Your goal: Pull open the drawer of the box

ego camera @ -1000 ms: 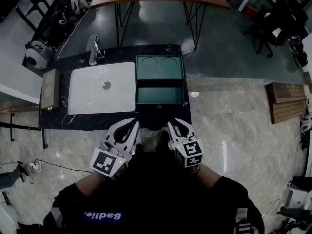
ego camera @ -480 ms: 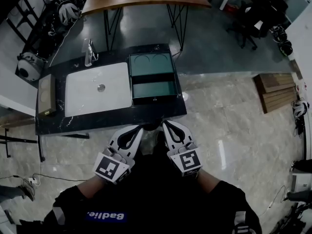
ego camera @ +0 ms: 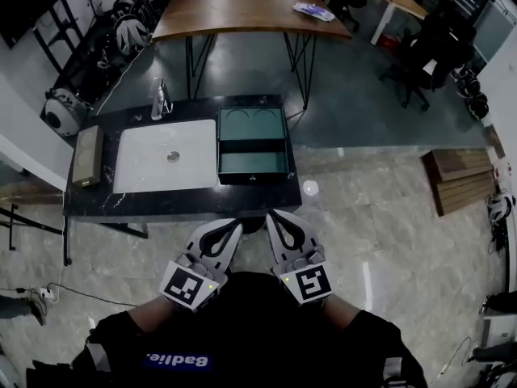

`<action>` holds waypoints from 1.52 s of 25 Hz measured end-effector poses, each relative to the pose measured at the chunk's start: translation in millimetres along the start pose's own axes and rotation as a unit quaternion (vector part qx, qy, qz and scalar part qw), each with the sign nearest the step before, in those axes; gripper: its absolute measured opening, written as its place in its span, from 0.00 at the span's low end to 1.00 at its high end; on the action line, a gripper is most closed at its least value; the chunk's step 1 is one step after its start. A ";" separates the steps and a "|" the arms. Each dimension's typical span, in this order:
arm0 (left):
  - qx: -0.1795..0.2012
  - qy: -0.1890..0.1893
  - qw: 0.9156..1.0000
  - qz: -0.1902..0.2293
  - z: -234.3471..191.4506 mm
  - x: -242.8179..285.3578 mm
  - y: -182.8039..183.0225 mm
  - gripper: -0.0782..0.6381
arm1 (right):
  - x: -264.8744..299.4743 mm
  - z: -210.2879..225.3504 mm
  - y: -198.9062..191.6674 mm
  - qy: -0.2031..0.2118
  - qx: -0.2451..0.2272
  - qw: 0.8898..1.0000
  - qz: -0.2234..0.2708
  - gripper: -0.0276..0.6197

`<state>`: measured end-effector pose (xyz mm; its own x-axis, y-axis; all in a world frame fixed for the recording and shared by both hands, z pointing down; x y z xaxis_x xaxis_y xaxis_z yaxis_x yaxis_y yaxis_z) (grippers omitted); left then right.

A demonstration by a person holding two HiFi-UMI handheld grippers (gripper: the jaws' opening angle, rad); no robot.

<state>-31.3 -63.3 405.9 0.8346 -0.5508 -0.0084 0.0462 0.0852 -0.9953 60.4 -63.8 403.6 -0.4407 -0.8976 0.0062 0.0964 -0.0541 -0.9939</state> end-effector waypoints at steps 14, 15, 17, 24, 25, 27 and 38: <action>-0.007 0.082 0.996 -0.045 112.0 30.2 2.9 0.11 | -90.2 27.7 5.7 0.096 0.044 0.994 -0.007 0.04; -0.004 0.084 0.995 -0.045 115.6 29.7 5.4 0.11 | -93.8 27.1 6.6 0.100 0.045 0.994 -0.005 0.04; 0.007 0.082 0.996 -0.041 120.2 29.6 10.6 0.11 | -98.7 24.7 9.7 0.105 0.040 0.994 0.001 0.04; 0.030 0.072 0.997 -0.022 120.1 22.8 26.2 0.11 | -104.8 10.0 19.3 0.103 0.025 0.994 0.011 0.04; 0.032 0.073 0.997 -0.021 118.7 20.8 26.7 0.11 | -103.7 8.9 19.9 0.102 0.022 0.994 0.012 0.04; 0.033 0.074 0.997 -0.020 114.7 15.8 25.5 0.11 | -101.2 6.6 20.9 0.098 0.022 0.995 0.016 0.04; 0.035 0.078 0.996 -0.005 97.9 -12.0 27.5 0.11 | -90.6 -15.9 18.2 0.081 0.015 0.997 0.010 0.04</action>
<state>13.6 26.9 388.1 0.7391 -0.6733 -0.0181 0.0968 0.1328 -0.9864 87.9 23.5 383.2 -0.5763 -0.8165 -0.0345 0.1320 -0.0513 -0.9899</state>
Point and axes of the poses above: the fingertips, and each gripper's own axes: x forward along the fingers, z to its right, y out of its top, the point moved 3 cm from there along -x, backward along the fingers, and after that the axes turned 12 degrees about x, right-handed, at the moved point
